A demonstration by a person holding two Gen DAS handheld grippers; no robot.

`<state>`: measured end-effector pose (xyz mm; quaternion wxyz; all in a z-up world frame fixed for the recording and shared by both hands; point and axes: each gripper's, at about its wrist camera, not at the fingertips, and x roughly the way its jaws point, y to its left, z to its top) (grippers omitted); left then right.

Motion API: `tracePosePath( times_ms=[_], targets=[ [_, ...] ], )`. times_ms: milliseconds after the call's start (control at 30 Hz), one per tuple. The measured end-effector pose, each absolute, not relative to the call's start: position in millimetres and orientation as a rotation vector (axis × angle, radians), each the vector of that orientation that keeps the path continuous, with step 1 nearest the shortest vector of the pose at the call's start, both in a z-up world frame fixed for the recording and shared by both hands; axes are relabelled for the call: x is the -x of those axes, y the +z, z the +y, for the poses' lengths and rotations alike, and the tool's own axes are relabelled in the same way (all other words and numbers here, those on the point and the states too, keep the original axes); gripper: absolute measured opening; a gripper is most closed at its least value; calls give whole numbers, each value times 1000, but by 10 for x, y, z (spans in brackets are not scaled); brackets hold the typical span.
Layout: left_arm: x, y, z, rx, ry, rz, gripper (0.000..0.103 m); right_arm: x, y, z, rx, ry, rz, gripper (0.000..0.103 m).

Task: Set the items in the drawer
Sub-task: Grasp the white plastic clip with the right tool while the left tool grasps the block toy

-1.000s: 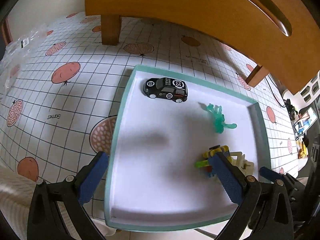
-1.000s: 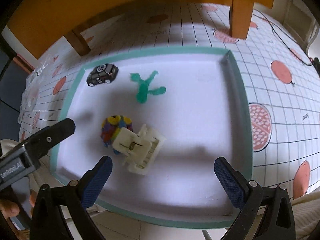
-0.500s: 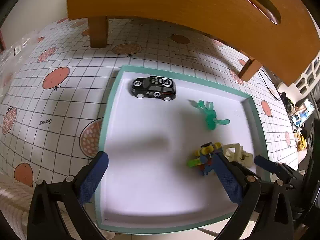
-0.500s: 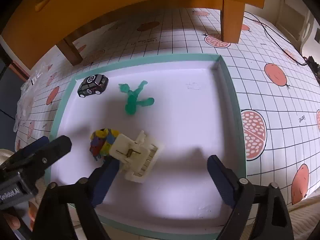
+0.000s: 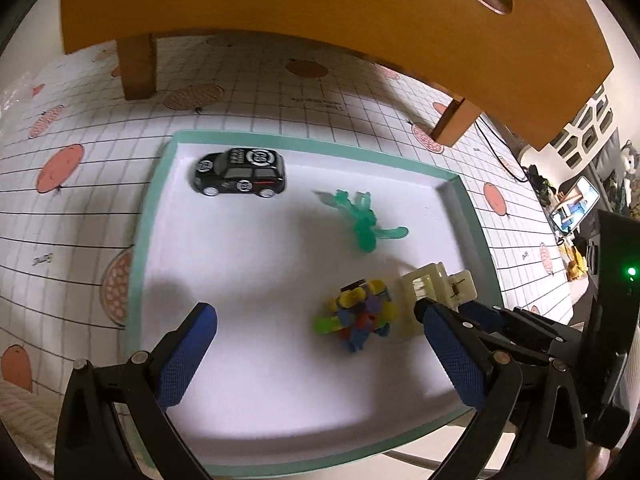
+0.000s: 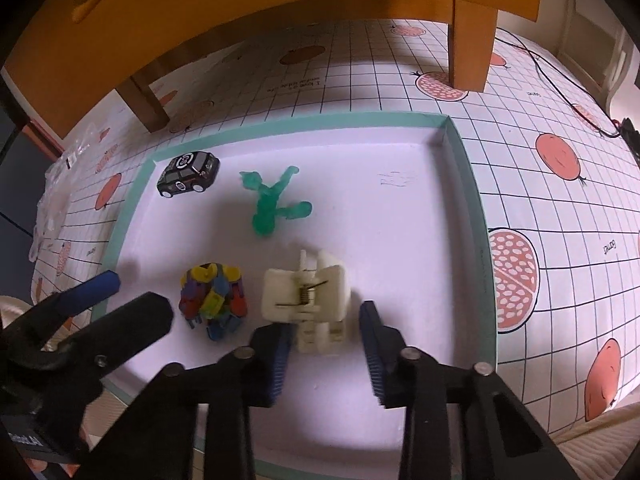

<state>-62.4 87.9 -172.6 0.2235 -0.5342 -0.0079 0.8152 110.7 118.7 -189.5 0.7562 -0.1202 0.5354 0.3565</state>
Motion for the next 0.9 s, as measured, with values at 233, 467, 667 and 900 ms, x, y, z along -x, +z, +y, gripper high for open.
tracePosePath(
  times_ms=[233,467,667,900],
  targets=[
    [682,-1840,1008,1499,2201,-13,102,-1106,-1889,1176,276,769,1162,31],
    [727,-1919,1106,1511,2162,-18,78,-1115,-1894,1173,270,769,1165,31],
    [732,-1923,1079,1509,2130,-48,43,-1125,-1894,1166,268,769,1165,31],
    [711,-1896,992,1499,2172,-8,42,-1137,-1903,1152,250,769,1175,31]
  ],
)
